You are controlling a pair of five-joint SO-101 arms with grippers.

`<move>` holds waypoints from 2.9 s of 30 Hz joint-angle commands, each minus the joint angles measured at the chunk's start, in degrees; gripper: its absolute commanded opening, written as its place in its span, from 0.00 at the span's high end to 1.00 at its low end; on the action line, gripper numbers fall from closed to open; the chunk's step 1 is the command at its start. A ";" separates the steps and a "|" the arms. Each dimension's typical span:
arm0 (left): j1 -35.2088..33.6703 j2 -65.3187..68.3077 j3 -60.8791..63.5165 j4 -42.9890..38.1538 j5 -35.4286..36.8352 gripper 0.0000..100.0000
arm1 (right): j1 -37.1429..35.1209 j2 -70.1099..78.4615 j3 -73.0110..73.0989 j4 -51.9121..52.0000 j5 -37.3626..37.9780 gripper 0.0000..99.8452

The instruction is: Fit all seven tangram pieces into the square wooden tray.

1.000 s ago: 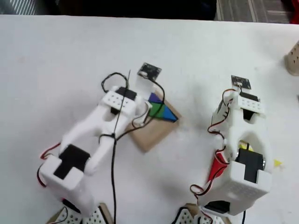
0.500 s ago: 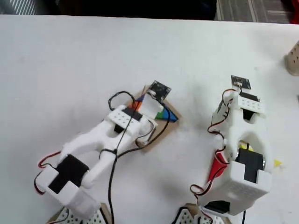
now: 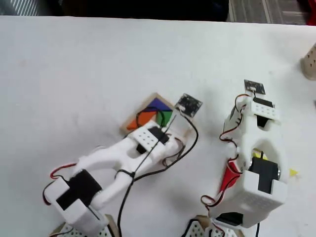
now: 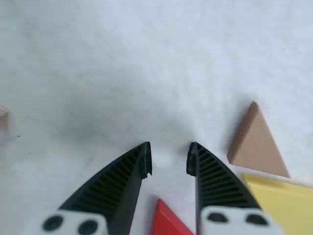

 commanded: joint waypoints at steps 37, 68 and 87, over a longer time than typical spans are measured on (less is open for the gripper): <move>1.89 -3.82 -5.27 10.81 -25.76 0.97 | -0.22 -1.98 -0.35 -0.75 0.70 0.88; -2.77 23.34 -33.58 21.89 -1.41 0.96 | -0.22 -1.98 -0.26 -0.75 0.70 0.88; -4.70 48.31 -88.53 44.48 9.67 0.98 | -0.22 -1.98 -0.35 -0.75 0.79 0.88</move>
